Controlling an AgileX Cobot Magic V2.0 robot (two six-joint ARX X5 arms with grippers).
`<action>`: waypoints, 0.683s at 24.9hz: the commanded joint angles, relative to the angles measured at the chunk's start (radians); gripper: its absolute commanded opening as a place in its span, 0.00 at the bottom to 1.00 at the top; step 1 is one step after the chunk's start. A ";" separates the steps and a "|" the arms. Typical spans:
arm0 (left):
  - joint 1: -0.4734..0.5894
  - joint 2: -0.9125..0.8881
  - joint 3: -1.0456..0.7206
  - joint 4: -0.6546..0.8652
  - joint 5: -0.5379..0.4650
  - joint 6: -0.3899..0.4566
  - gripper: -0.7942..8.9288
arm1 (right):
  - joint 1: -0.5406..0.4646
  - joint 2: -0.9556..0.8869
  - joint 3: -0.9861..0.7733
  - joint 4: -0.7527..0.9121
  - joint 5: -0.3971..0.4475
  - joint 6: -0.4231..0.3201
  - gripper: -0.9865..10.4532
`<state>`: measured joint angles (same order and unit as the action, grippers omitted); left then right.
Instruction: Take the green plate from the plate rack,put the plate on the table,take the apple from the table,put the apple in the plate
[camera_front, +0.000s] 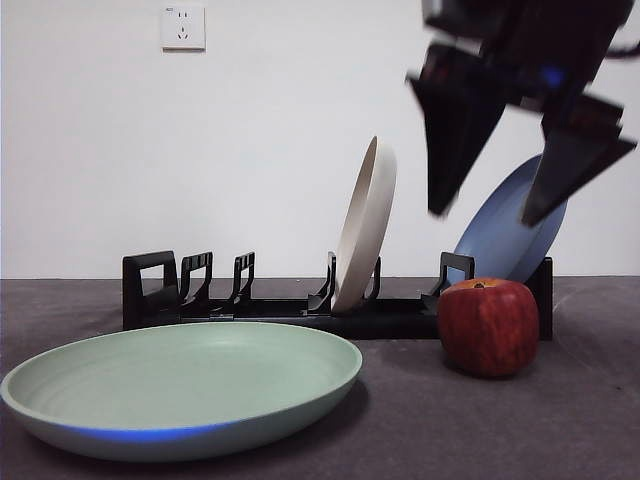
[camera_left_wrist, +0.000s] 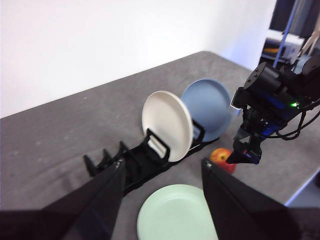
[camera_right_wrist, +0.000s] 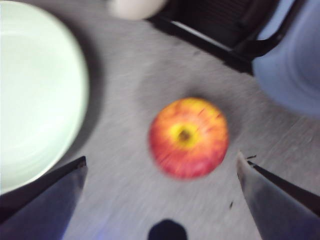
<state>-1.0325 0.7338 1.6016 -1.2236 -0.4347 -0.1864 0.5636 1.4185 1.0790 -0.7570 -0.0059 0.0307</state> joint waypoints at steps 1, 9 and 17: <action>0.002 0.000 -0.004 -0.004 -0.015 -0.012 0.35 | 0.001 0.053 -0.012 0.026 0.031 0.010 0.52; 0.002 0.000 -0.004 -0.008 -0.015 -0.011 0.35 | 0.001 0.156 -0.012 0.090 0.048 0.010 0.52; 0.002 0.000 -0.004 -0.011 -0.042 -0.011 0.35 | 0.000 0.218 -0.012 0.089 0.048 0.010 0.52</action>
<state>-1.0325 0.7353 1.6016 -1.2366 -0.4667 -0.1890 0.5625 1.6279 1.0767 -0.6720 0.0380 0.0307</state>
